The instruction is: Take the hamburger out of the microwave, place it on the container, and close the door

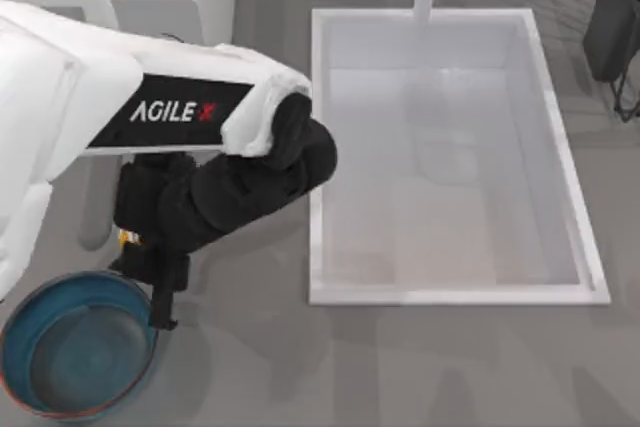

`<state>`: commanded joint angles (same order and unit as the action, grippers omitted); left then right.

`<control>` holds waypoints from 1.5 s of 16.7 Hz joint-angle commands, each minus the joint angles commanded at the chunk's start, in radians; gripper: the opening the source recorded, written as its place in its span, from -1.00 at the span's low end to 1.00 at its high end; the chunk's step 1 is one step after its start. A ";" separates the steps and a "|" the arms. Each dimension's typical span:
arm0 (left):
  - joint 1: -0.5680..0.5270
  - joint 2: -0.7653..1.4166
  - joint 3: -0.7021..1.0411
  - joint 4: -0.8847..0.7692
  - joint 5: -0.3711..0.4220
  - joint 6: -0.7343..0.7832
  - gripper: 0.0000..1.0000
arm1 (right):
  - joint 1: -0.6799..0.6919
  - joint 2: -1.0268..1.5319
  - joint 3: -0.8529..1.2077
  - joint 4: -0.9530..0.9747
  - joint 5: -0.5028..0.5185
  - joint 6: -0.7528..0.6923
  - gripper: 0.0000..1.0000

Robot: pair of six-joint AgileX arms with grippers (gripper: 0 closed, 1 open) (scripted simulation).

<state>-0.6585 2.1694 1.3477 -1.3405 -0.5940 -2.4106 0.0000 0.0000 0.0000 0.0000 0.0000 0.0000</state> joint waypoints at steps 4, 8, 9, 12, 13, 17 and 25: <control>-0.100 0.121 0.010 -0.242 -0.079 -0.291 -1.00 | 0.000 0.000 0.000 0.000 0.000 0.000 1.00; -0.154 0.196 0.009 -0.369 -0.120 -0.447 -1.00 | 0.000 0.000 0.000 0.000 0.000 0.000 1.00; -0.158 0.203 0.009 -0.380 -0.123 -0.461 -1.00 | 0.000 0.000 0.000 0.000 0.000 0.000 1.00; -0.159 0.204 0.009 -0.382 -0.124 -0.463 -1.00 | 0.000 0.000 0.000 0.000 0.000 0.000 1.00; -0.159 0.204 0.009 -0.382 -0.124 -0.463 -1.00 | 0.000 0.000 0.000 0.000 0.000 0.000 1.00; -0.151 0.187 0.011 -0.370 -0.139 -0.463 -1.00 | 0.000 0.000 0.000 0.000 0.000 0.000 1.00; -0.108 0.150 -0.053 -0.289 -0.175 -0.438 -1.00 | 0.000 0.000 0.000 0.000 0.000 0.000 1.00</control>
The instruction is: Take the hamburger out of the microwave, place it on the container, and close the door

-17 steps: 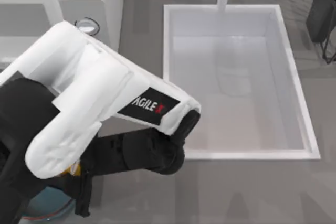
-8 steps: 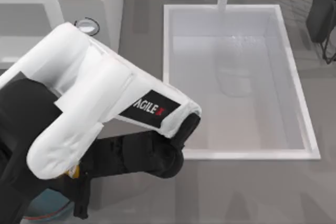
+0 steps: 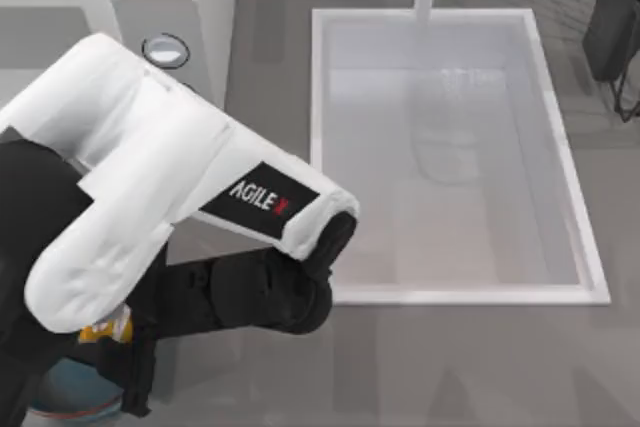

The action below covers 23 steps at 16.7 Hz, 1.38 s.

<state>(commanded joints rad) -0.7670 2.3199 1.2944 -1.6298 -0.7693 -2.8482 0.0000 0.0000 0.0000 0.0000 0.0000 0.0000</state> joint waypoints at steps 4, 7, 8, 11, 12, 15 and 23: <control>0.024 0.001 -0.046 0.046 -0.019 0.015 -1.00 | 0.000 0.000 0.000 0.000 0.000 0.000 1.00; 0.036 0.023 -0.077 0.071 -0.028 0.023 -1.00 | 0.000 0.000 0.000 0.000 0.000 0.000 1.00; 0.038 0.033 -0.086 0.075 -0.029 0.024 -1.00 | 0.000 0.000 0.000 0.000 0.000 0.000 1.00; 0.038 0.038 -0.089 0.077 -0.030 0.025 -1.00 | 0.000 0.000 0.000 0.000 0.000 0.000 1.00; 0.038 0.038 -0.089 0.077 -0.030 0.025 -1.00 | 0.000 0.000 0.000 0.000 0.000 0.000 1.00; 0.038 0.038 -0.089 0.077 -0.030 0.025 -0.55 | 0.000 0.000 0.000 0.000 0.000 0.000 1.00; 0.038 0.038 -0.089 0.077 -0.030 0.025 0.66 | 0.000 0.000 0.000 0.000 0.000 0.000 1.00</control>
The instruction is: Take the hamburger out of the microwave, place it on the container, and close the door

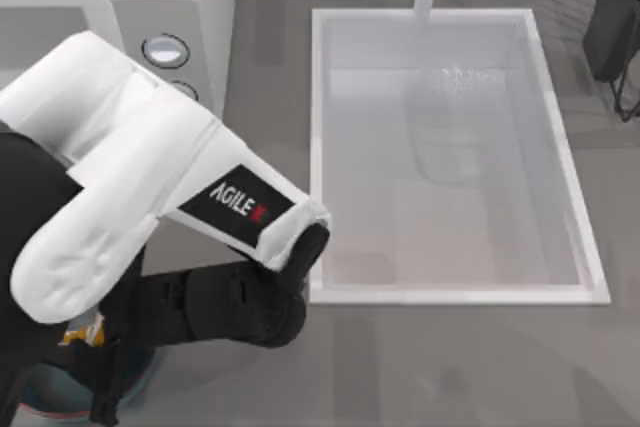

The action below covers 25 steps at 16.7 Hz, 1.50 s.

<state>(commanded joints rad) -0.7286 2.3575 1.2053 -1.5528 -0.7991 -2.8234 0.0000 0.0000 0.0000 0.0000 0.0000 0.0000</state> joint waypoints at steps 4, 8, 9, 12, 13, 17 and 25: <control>0.000 0.000 0.000 0.000 0.000 0.000 1.00 | 0.000 0.000 0.000 0.000 0.000 0.000 1.00; 0.000 0.000 0.000 0.000 0.000 0.000 1.00 | 0.000 0.000 0.000 0.000 0.000 0.000 1.00; 0.000 0.000 0.000 0.000 0.000 0.000 1.00 | 0.000 0.000 0.000 0.000 0.000 0.000 1.00; -0.007 -0.050 -0.002 -0.040 -0.021 -0.009 1.00 | 0.000 0.000 0.000 0.000 0.000 0.000 1.00; -0.005 -0.057 -0.006 -0.034 -0.018 0.000 1.00 | 0.000 0.000 0.000 0.000 0.000 0.000 1.00; 0.034 -0.170 -0.069 0.050 0.026 0.141 1.00 | 0.000 0.000 0.000 0.000 0.000 0.000 1.00; 0.223 -0.782 -0.378 0.458 0.236 0.914 1.00 | 0.000 0.000 0.000 0.000 0.000 0.000 1.00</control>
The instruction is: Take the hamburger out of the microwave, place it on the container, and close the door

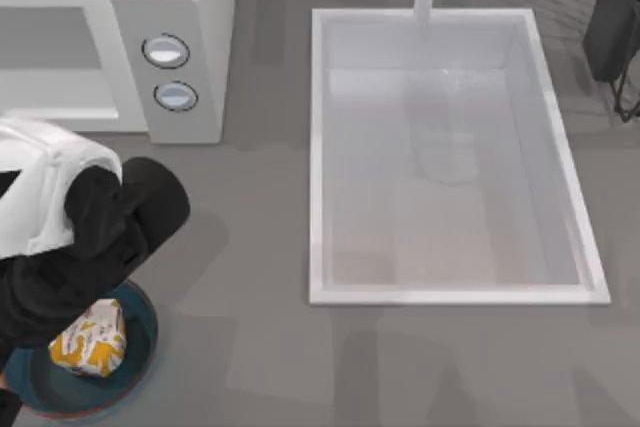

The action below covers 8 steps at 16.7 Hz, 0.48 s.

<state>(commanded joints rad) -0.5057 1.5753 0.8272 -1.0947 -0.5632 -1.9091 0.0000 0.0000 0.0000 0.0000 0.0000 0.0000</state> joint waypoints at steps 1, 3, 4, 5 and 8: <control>0.031 -0.100 -0.050 0.066 0.034 0.131 1.00 | 0.000 0.000 0.000 0.000 0.000 0.000 1.00; 0.094 -0.307 -0.154 0.204 0.105 0.403 1.00 | 0.000 0.000 0.000 0.000 0.000 0.000 1.00; 0.127 -0.412 -0.208 0.275 0.142 0.541 1.00 | 0.000 0.000 0.000 0.000 0.000 0.000 1.00; 0.160 -0.517 -0.262 0.346 0.178 0.679 1.00 | 0.000 0.000 0.000 0.000 0.000 0.000 1.00; 0.257 -0.827 -0.421 0.557 0.287 1.074 1.00 | 0.000 0.000 0.000 0.000 0.000 0.000 1.00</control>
<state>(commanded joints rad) -0.2483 0.7486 0.4061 -0.5375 -0.2766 -0.8350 0.0000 0.0000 0.0000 0.0000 0.0000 0.0000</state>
